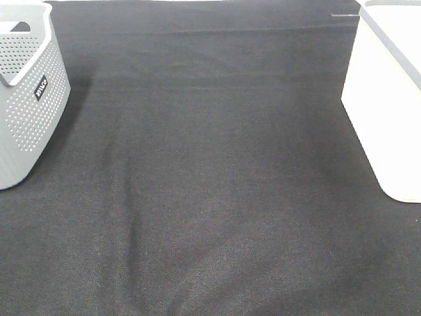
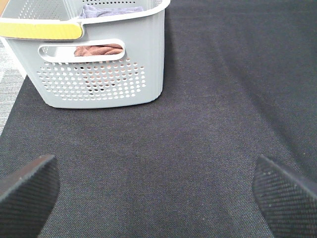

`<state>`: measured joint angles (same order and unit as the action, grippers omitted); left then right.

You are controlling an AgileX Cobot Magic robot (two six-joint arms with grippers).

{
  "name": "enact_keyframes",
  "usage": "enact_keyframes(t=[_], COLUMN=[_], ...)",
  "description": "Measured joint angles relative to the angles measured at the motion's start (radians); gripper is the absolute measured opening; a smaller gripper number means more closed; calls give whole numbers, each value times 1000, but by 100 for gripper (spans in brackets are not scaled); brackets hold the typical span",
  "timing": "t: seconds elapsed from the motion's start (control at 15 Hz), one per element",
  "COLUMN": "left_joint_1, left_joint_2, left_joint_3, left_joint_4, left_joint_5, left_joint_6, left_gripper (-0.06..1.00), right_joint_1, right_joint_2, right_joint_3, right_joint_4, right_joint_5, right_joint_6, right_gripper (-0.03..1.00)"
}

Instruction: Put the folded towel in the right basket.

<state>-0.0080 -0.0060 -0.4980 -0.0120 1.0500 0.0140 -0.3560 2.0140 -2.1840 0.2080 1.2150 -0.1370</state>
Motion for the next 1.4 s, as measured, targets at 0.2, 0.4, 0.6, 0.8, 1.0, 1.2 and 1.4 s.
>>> enact_keyframes(t=[0.2,0.4,0.6,0.8,1.0,1.2,1.4], left_joint_1=[0,0,0,0,0,0,0], left_joint_2=[0,0,0,0,0,0,0], left_joint_3=[0,0,0,0,0,0,0], left_joint_4=[0,0,0,0,0,0,0], left_joint_5=[0,0,0,0,0,0,0], left_joint_6=[0,0,0,0,0,0,0], left_gripper=[99,99,99,99,99,99,99], right_joint_1=[0,0,0,5,67,215,332], right_joint_2=[8,11,11,1,-49,-141,-248], right_joint_3=[94,194,222,222,223,224,267], right_joint_4=[-8,-20,-63,-65,-70,-111,-150], right_joint_5=[-1,4,7,7,6,7,7], right_joint_6=[0,1,28,47,65,82,114], right_gripper=[16,24,88,96,96,96,96])
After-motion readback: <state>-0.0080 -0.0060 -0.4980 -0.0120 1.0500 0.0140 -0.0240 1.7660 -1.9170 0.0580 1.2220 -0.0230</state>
